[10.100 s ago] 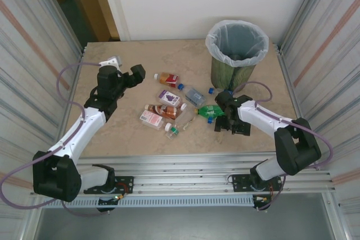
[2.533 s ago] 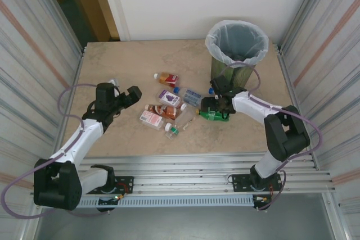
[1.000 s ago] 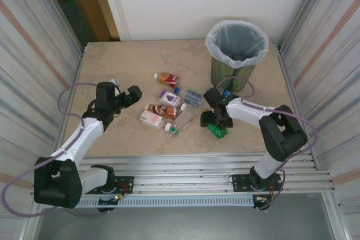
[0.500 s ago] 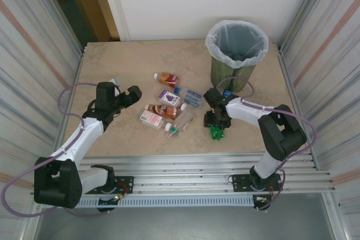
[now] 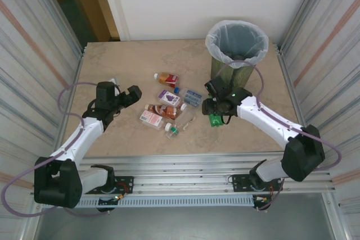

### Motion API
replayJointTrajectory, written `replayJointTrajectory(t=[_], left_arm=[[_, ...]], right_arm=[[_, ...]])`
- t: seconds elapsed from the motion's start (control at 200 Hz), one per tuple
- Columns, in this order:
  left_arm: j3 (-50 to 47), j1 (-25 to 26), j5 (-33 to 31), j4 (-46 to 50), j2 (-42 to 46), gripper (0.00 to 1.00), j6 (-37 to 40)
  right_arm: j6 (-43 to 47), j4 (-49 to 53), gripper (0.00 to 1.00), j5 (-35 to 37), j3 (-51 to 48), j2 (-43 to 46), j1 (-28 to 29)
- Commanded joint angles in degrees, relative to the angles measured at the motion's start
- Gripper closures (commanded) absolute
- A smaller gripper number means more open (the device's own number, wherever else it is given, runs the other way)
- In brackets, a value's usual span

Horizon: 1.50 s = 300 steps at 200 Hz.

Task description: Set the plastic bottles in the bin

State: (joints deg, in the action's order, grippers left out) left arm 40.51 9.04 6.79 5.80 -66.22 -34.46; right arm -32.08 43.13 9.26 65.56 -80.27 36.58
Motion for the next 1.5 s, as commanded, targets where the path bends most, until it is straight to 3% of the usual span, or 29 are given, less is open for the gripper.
replayJointTrajectory(t=[0.0,0.401,0.646,0.831,1.127,1.498], left_arm=[[2.11,-0.16,-2.53,-0.30,0.02,0.01,2.42],[2.91,-0.25,-4.75,-1.80,0.32,0.01,3.86],[3.18,-0.33,-5.50,-1.08,0.64,0.01,4.50],[4.14,-0.46,-6.00,0.64,2.75,0.01,5.05],[3.61,-0.52,-7.39,3.29,6.98,0.01,4.88],[2.98,-0.51,-6.97,5.31,10.60,0.01,4.35]], right_arm=[[2.36,3.84,0.68,2.07,5.87,1.65,0.92],[11.00,2.30,0.70,1.82,22.82,3.78,-0.32],[13.79,-1.90,0.70,-0.81,27.41,3.41,-7.91],[14.45,-2.88,0.69,-5.69,31.34,1.39,-16.69],[17.20,-4.02,0.69,-6.80,39.82,-7.82,-24.59],[20.07,-1.52,0.63,-3.78,56.74,-26.02,-25.99]])
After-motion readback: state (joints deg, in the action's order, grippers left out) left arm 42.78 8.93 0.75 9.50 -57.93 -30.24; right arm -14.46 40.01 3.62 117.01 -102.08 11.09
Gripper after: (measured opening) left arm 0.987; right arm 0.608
